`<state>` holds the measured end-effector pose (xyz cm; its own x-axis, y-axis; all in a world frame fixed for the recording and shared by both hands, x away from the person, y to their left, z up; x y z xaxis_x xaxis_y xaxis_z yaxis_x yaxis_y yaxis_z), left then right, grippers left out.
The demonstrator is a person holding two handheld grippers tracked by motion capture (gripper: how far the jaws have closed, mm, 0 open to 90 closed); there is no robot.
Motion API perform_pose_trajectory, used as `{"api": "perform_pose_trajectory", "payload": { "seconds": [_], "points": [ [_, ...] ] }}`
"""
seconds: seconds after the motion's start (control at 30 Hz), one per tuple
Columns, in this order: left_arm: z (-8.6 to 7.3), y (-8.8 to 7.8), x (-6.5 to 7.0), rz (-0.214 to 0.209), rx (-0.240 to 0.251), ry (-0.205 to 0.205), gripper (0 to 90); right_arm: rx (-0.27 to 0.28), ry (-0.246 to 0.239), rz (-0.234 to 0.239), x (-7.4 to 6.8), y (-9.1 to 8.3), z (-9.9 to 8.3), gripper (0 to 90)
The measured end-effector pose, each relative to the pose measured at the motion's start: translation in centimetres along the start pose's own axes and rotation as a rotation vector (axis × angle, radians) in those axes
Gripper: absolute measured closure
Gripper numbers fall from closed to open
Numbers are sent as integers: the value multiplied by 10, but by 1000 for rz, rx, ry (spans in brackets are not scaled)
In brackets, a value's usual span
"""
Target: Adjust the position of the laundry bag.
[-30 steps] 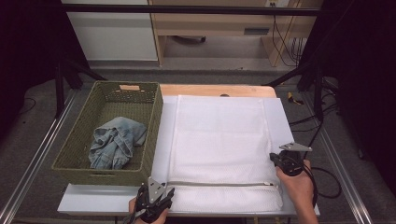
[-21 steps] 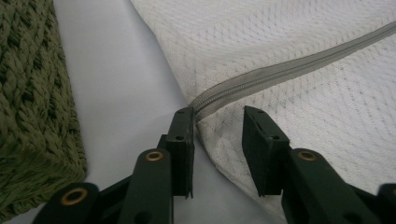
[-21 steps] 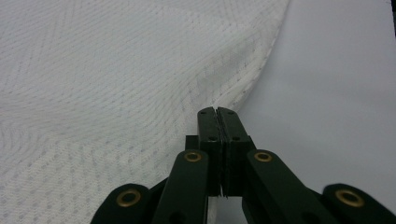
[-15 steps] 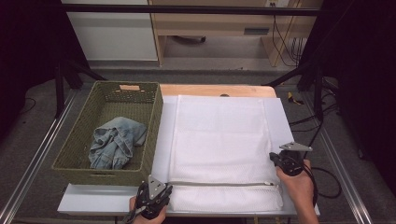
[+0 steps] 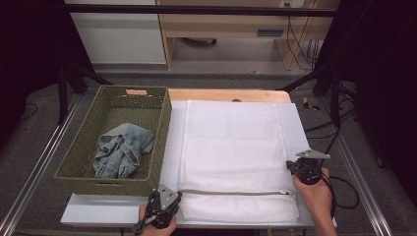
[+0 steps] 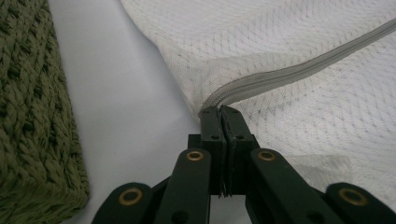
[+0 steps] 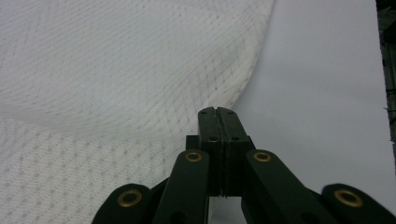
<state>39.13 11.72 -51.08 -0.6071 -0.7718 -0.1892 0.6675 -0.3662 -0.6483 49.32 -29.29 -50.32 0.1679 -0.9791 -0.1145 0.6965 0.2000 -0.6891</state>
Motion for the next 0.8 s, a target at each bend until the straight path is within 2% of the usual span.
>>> {"api": "perform_pose_trajectory", "payload": {
  "seconds": [0.4,0.8],
  "points": [
    [9,6,4,-14,20,16,889,9,9,-33,11,-3,-1,900],
    [12,9,7,-27,27,24,889,13,26,-44,18,-5,-1,900]
  ]
}}
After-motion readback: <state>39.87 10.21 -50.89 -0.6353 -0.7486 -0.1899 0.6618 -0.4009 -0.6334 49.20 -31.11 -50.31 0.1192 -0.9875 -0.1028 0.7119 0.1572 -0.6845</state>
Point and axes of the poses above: each handheld gripper's, and its own axes: y roughly forward along the jaws, z roughly out of its top, x roughly to its right, the point moved 5 cm from there along y, roughly forward along the jaws, and after that the axes turned 10 degrees about y, right-handed, at the moved point
